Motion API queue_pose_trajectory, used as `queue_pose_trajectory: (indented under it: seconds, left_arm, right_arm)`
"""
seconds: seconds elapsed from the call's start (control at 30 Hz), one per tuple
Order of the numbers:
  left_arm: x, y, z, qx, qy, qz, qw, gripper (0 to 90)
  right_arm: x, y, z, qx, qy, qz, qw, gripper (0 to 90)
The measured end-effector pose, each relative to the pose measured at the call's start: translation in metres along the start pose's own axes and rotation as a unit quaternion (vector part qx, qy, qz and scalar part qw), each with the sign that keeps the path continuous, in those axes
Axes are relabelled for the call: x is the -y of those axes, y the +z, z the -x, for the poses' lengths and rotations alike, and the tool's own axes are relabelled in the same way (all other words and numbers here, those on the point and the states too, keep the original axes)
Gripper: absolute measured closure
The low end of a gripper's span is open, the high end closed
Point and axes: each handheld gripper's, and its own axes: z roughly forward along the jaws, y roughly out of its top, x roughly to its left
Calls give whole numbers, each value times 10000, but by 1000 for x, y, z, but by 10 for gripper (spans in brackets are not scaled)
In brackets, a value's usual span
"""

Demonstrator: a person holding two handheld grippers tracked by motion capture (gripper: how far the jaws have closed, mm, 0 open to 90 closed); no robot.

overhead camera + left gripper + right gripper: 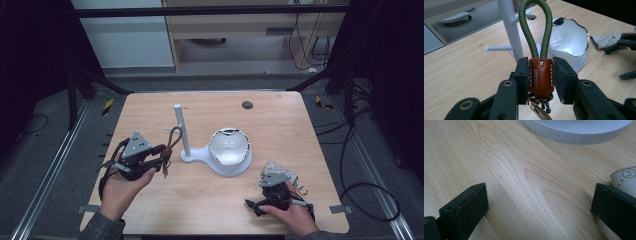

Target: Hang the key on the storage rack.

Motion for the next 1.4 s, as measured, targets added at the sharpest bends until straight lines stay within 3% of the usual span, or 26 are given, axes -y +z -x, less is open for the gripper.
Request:
queue_pose_trajectory:
  seconds: [0.27, 0.73, 1.0, 1.4]
  left_arm:
    - [-3, 21, -7, -136, -54, -125, 9998, 659]
    - [5, 53, -13, -178, -231, -279, 9992, 659]
    - [8, 67, -15, -212, -323, -290, 9988, 660]
    - [8, 74, -16, -211, -380, -272, 9987, 660]
  right_arm:
    - [0, 0, 0, -2, 2, 0, 10000, 8]
    - [0, 0, 0, -3, -3, 2, 10000, 8]
    - [0, 0, 0, -4, -1, 3, 10000, 8]
    - [0, 0, 0, -6, -10, 5, 10000, 8]
